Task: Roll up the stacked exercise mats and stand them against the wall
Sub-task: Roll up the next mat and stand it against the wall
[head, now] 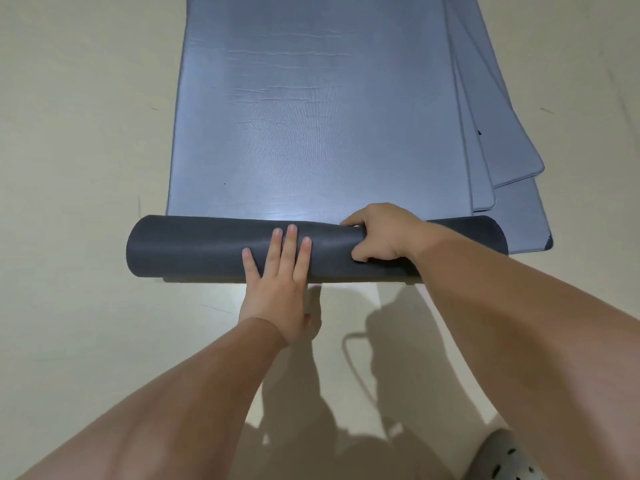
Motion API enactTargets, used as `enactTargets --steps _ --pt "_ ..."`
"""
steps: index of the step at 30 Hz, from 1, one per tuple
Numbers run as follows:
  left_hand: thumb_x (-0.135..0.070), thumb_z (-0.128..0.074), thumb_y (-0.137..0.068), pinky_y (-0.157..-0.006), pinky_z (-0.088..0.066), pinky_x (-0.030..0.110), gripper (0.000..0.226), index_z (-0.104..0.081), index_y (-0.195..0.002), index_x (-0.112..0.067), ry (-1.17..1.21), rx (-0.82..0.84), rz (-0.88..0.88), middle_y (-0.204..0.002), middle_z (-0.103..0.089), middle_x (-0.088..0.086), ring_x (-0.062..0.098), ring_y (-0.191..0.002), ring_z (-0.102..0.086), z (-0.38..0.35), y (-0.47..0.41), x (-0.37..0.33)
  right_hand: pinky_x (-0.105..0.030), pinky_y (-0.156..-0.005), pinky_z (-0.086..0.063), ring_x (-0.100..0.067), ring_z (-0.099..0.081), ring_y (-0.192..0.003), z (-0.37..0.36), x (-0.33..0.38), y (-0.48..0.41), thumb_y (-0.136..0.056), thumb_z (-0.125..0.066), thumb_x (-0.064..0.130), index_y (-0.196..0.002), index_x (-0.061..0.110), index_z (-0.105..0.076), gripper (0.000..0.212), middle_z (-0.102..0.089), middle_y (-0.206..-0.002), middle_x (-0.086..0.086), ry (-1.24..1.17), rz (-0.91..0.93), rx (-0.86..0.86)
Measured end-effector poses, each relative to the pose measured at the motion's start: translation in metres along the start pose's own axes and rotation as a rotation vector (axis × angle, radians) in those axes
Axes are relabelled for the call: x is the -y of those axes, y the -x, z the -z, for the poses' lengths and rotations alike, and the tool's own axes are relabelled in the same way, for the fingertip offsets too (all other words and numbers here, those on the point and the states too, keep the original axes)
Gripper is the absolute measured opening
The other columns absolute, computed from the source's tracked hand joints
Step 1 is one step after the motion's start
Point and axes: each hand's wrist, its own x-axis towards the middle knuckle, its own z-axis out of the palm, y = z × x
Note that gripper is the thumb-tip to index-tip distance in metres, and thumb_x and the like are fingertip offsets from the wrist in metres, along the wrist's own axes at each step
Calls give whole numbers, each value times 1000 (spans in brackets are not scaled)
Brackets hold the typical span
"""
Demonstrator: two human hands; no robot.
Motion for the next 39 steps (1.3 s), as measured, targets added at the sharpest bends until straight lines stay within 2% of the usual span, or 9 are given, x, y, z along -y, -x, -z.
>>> enactTargets --steps 4,6,8,15,20,26,31,36,39 --pt "-68 -47 -88 -115 3 74 122 42 -145 -8 1 0 23 -159 40 17 37 -150 32 -5 -8 -2 -60 -121 -27 -32 -48 -135 -30 -3 15 -83 -62 27 -137 32 -56 54 -62 -134 -3 153 16 -188" --pt "-69 -45 -87 -115 5 74 121 42 -145 -8 20 6 30 -160 39 16 36 -150 32 -4 -12 -3 -68 -124 -9 -38 -25 -155 -60 -7 30 -89 -60 28 -158 25 -40 72 -38 -163 -14 267 39 -449" --pt "-71 -44 -87 -115 7 73 121 43 -144 -9 34 6 35 -159 40 16 35 -149 34 -1 -16 -2 -73 -121 -4 -43 -18 -157 -92 -11 45 -86 -67 35 -161 19 -38 82 -26 -169 -21 336 105 -637" --pt "-76 -51 -81 -114 12 72 130 39 -148 -12 37 16 43 -162 37 13 33 -151 32 10 -27 2 -77 -118 6 -48 10 -157 -128 -20 37 -73 -81 60 -164 22 11 135 11 -172 -21 441 -18 -489" --pt "-76 -60 -76 -117 9 71 128 17 -160 -17 132 -79 32 -168 22 5 31 -153 25 35 -58 16 -78 -114 14 -48 34 -150 -92 -12 10 -78 -67 78 -141 23 53 147 46 -158 -22 503 -114 -434" --pt "-71 -57 -84 -114 17 68 121 17 -159 -13 75 -227 39 -167 25 10 34 -153 24 40 -57 16 -78 -115 10 -46 25 -154 -44 -6 -20 -62 -74 84 -154 26 38 156 28 -168 -21 482 -108 -447" --pt "-69 -59 -78 -118 6 71 131 33 -153 -12 134 -32 68 -157 45 10 34 -147 38 33 -62 11 -77 -118 3 -45 18 -157 -11 -4 -35 -58 -79 82 -162 26 21 155 15 -172 -18 502 -55 -415" --pt "-72 -68 -70 -115 10 71 142 30 -155 -14 134 25 68 -162 38 7 29 -150 35 52 -101 26 -75 -118 12 -44 26 -155 -22 -5 -33 -73 -70 79 -162 29 24 139 28 -169 -17 514 34 -543" --pt "-67 -74 -73 -116 10 70 140 26 -157 -15 118 54 51 -164 34 6 27 -151 32 62 -121 35 -76 -116 14 -48 30 -152 -35 -3 -39 -92 -67 56 -154 31 37 124 33 -167 -15 532 -28 -452"
